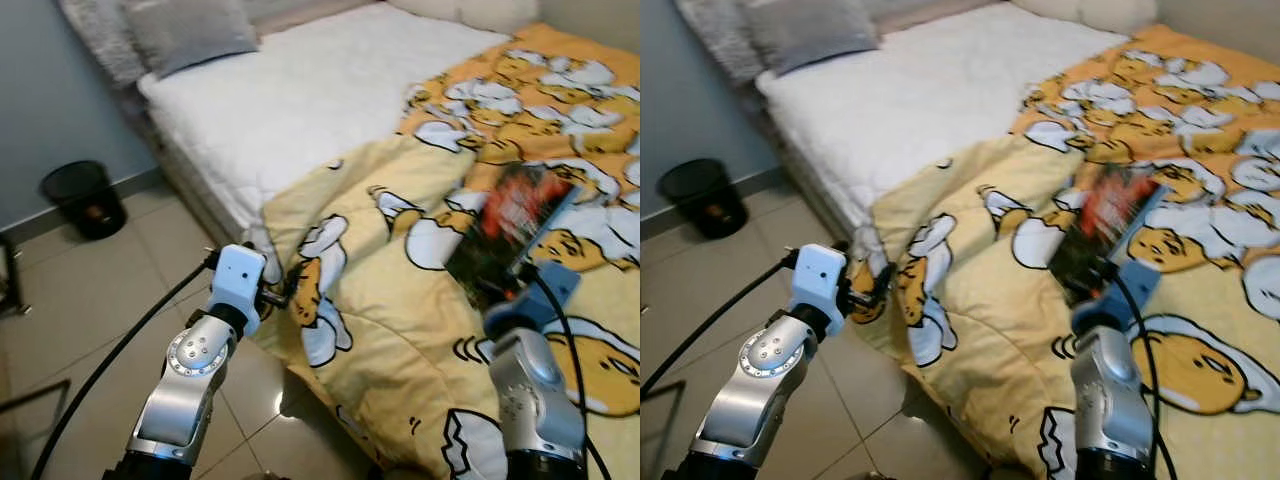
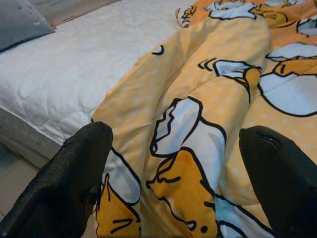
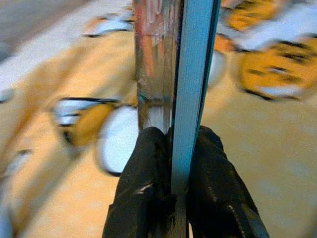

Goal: Clean up the room

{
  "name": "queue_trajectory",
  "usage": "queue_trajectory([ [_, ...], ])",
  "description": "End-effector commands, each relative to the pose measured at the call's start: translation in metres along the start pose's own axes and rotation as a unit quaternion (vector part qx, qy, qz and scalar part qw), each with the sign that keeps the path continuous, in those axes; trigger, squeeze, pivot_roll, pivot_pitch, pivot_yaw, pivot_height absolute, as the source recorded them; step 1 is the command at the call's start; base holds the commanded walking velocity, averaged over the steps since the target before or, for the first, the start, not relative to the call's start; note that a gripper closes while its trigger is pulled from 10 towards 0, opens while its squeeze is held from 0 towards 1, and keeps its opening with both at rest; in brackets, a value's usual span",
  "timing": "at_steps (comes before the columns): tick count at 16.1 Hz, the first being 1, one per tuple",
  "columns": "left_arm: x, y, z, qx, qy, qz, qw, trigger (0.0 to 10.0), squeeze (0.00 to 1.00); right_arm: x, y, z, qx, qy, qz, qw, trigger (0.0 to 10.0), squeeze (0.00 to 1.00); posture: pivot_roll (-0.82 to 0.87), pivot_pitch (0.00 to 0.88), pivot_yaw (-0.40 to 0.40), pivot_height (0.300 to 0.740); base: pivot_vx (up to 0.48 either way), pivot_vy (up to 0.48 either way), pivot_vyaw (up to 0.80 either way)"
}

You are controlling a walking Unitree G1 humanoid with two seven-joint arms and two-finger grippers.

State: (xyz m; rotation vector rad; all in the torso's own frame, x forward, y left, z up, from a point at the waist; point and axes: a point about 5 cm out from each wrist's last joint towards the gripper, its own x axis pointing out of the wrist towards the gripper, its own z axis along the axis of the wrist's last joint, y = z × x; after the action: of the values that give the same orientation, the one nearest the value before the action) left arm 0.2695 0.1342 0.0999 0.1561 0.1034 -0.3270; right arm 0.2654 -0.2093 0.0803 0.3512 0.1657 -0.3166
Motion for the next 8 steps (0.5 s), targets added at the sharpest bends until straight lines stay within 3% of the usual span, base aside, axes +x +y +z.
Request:
queue_trajectory([
  [1,-0.003,0.005,-0.002,0.012,0.003,0.016,1.0,10.0,0.81,0.0,0.003,0.015,0.001,-0.031,0.003,1.0,10.0,0.0,-0.11,0.0,0.058,0.74,0.0,0.0,-0.77],
  [2,-0.005,0.007,-0.004,0.016,0.002,0.024,1.0,10.0,0.77,0.0,0.007,0.014,-0.006,-0.023,0.015,1.0,10.0,0.0,-0.1,0.0,0.053,0.74,0.0,0.0,-0.77],
  [3,-0.007,0.01,-0.004,0.017,0.0,0.038,0.999,10.0,0.69,-0.001,0.011,0.013,-0.048,-0.026,0.02,0.998,10.0,0.0,-0.1,0.0,0.046,0.74,0.0,0.0,-0.77],
  [4,-0.011,0.014,-0.004,0.002,-0.005,0.06,0.998,10.0,0.48,-0.002,0.016,0.009,-0.044,-0.016,0.026,0.999,10.0,0.0,-0.08,0.0,0.035,0.74,0.0,0.0,-0.8],
  [5,-0.013,0.016,-0.005,0.001,-0.003,0.076,0.997,10.0,0.19,-0.003,0.022,0.01,-0.038,-0.017,0.046,0.998,10.0,0.0,-0.08,0.0,0.034,0.74,0.0,0.0,0.0],
  [6,-0.014,0.017,-0.006,-0.003,-0.001,0.08,0.997,10.0,0.18,-0.004,0.023,0.01,-0.036,-0.018,0.05,0.998,10.0,0.0,-0.08,0.0,0.033,0.74,0.0,0.0,0.0],
  [7,-0.015,0.017,-0.006,-0.003,0.001,0.079,0.997,10.0,0.11,-0.004,0.025,0.011,-0.032,-0.019,0.055,0.998,10.0,0.0,-0.07,0.0,0.034,0.74,0.0,0.0,0.0],
  [8,-0.017,0.016,-0.007,-0.002,0.008,0.069,0.998,10.0,0.0,-0.005,0.023,0.011,-0.043,-0.025,0.044,0.998,10.0,0.0,-0.07,0.0,0.035,0.74,0.0,0.0,-0.8],
])
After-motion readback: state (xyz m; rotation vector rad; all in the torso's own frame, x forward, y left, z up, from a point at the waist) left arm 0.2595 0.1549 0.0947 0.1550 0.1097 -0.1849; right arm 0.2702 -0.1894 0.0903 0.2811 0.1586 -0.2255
